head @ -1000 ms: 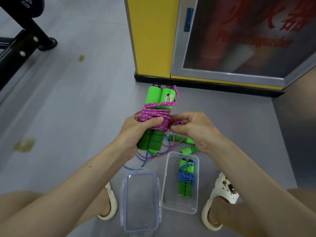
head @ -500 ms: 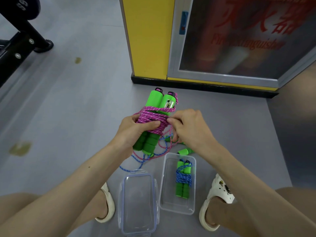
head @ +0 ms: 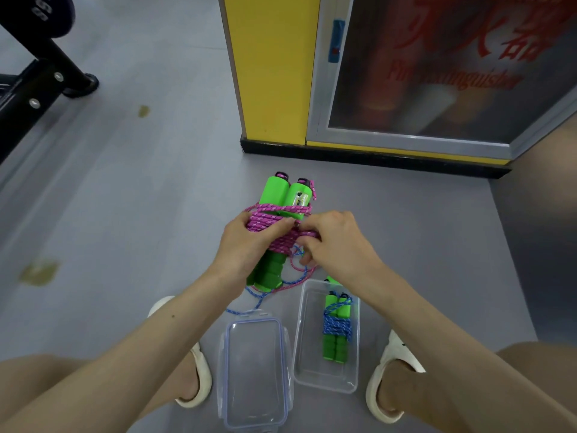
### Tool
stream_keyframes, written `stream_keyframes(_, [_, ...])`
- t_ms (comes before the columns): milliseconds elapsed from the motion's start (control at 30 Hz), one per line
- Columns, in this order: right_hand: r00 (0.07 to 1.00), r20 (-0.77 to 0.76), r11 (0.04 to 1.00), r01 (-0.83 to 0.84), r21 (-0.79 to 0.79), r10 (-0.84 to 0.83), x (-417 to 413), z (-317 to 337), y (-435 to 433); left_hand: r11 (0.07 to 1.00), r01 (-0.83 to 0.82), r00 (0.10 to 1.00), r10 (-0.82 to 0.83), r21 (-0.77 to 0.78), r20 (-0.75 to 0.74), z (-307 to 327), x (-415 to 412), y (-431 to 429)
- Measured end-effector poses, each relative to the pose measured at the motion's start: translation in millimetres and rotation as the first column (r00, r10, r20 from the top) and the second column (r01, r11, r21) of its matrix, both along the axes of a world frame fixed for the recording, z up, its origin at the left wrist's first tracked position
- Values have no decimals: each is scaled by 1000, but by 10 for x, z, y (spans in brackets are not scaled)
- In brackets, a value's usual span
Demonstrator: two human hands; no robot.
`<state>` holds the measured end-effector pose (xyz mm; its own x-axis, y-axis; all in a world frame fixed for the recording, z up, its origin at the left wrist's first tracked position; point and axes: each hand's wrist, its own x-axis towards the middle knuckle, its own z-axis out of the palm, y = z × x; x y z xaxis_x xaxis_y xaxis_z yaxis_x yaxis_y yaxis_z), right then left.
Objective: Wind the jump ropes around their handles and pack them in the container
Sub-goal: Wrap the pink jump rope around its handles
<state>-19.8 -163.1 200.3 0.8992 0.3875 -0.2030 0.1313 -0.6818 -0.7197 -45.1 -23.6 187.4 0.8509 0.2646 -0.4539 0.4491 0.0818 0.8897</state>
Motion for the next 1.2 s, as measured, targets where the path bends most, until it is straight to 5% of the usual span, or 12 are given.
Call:
stream_keyframes(167, [929, -264, 933, 312, 180, -260, 60, -32, -128, 983, -4, 994, -16, -181, -110, 92, 17, 58])
stream_keyframes(300, [647, -695, 633, 687, 356, -312, 78, -95, -170, 958, 27, 986, -73, -286, -150, 132, 10, 83])
stream_keyframes(400, [454, -865, 357, 860, 364, -212, 102, -137, -185, 936, 41, 981, -105, -350, -164, 153, -1, 56])
stream_keyframes(533, [408, -889, 276, 897, 346, -208, 104, -143, -172, 940, 79, 982, -131, -331, -139, 160, -17, 16])
stream_keyframes(733, [500, -764, 342, 859, 380, -407, 52, -149, -164, 963, 49, 987, -88, -265, -135, 146, -10, 13])
stream_keyframes(833, [601, -620, 476, 793, 381, -505, -13, -167, -155, 966, 0, 987, -41, -259, -154, 151, 35, 68])
stream_keyframes(967, [789, -322, 680, 614, 399, -523, -82, -116, -156, 985, 19, 997, -32, -173, -73, 113, 69, 68])
stream_keyframes(1033, [888, 15, 836, 426, 346, -459, -93, -107, -160, 998, 61, 998, -61, -34, -7, 64, 68, 64])
stream_keyframes(1100, [892, 350, 952, 226, 206, -287, -107, -118, -139, 993, 93, 995, -96, 74, 34, 24, 64, 57])
stream_keyframes(1200, [870, 473, 991, 124, 59, -137, -143, -135, -94, 953, 164, 982, -182, 253, 47, -23, 41, 8])
